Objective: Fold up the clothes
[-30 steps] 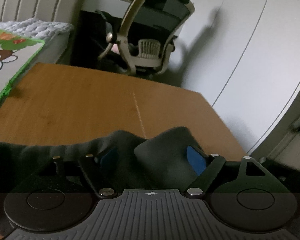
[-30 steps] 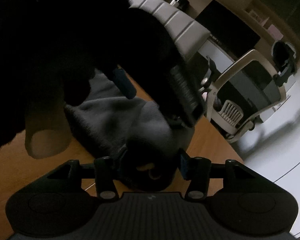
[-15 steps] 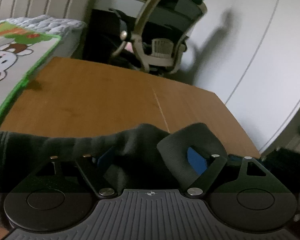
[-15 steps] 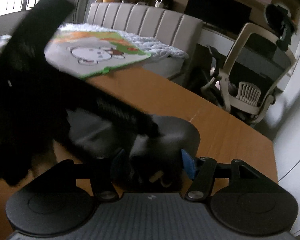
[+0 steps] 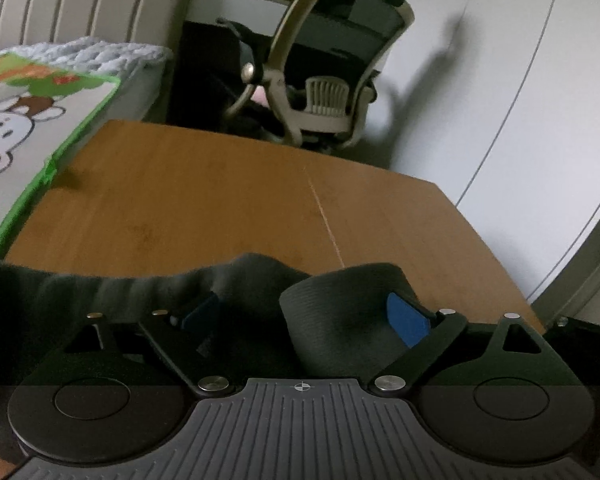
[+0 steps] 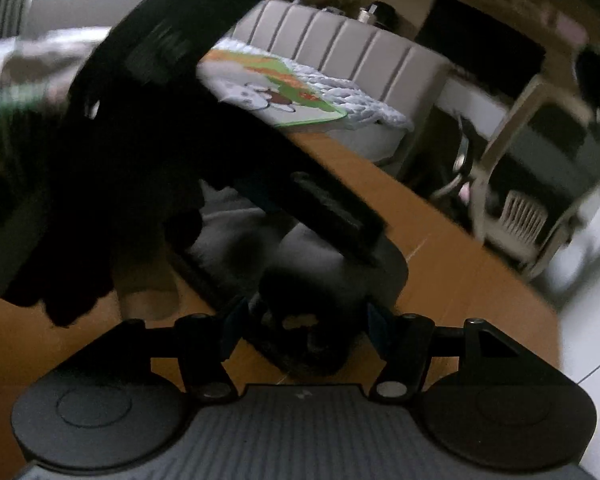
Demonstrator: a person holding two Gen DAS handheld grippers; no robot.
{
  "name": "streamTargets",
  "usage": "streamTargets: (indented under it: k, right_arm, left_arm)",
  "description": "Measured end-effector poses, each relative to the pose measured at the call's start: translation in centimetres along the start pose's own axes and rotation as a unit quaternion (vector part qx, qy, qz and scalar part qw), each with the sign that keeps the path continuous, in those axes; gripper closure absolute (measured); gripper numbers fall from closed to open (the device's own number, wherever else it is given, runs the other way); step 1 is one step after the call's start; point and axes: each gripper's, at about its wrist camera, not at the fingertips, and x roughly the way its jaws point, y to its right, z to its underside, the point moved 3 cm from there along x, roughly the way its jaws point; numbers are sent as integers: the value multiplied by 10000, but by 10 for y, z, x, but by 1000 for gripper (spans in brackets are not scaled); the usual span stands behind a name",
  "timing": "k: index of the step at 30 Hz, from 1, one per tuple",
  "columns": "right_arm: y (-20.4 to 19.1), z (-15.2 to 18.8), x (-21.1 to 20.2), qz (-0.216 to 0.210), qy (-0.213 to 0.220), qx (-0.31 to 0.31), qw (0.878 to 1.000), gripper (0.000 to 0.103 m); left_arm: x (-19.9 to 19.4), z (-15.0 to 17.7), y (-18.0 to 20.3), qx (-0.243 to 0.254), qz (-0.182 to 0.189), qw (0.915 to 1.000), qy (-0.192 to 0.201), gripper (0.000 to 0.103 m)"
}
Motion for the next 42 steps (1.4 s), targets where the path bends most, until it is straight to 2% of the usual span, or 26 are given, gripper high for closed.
streamTargets:
  k: [3,7,11,15,16,18,19,20,21,24,27,31,35,38,40,42]
  right_arm:
    - [25,1,-10,-312,104,851,9958,36]
    - [54,7,-7,-531,171,1962,9790,35]
    - [52,10,13,-729,174,2335,9695,20]
    - [40,11,25,-814,223,2574,9626,14]
    - [40,12,27,-757,224,2619,9619,14]
    - [42,13,32,-656,216,2669,9612,30]
    - [44,13,32,-655,222,2661,9615,33]
    - [46,14,32,-654,228,2653,9617,41]
    - [48,14,31,-657,229,2624,9624,46]
    - [51,14,23,-518,221,2348,9704,55]
    - [58,15,10,-302,186,2022,9787,57]
    - [59,12,-3,357,117,1273,9912,57]
    - [34,8,4,897,-76,268,9956,51]
    - [8,8,16,1223,-111,-466,9913,45]
    - [-1,8,21,1314,-129,-673,9890,41]
    - [2,6,18,1155,-78,-548,9918,37]
  left_arm:
    - [2,1,-3,-42,0,10000,-21,8]
    - [0,0,-8,-68,-39,10000,-31,8]
    - [0,0,-13,-122,-75,9999,-57,8]
    - [0,0,-13,-136,-95,9998,-84,8]
    - [0,0,-12,-137,-101,9998,-87,8]
    - [-1,0,-12,-169,-101,9998,-84,8]
    - [-1,0,-13,-210,-85,9997,-80,8]
    - [-1,-1,-13,-278,-50,9996,-84,8]
    - [-1,-1,-13,-361,2,9993,-97,8]
    - [-3,-4,-9,-465,132,9987,-139,8]
    - [-7,-5,1,-327,168,9992,-130,8]
    - [-12,-9,10,-274,206,9994,-64,8]
    - [-12,-12,23,-162,336,9993,-33,8]
    - [-8,-10,32,-36,398,9992,-63,8]
    - [-5,-8,34,71,304,9995,-61,6]
    - [0,-5,32,261,67,9996,-82,6]
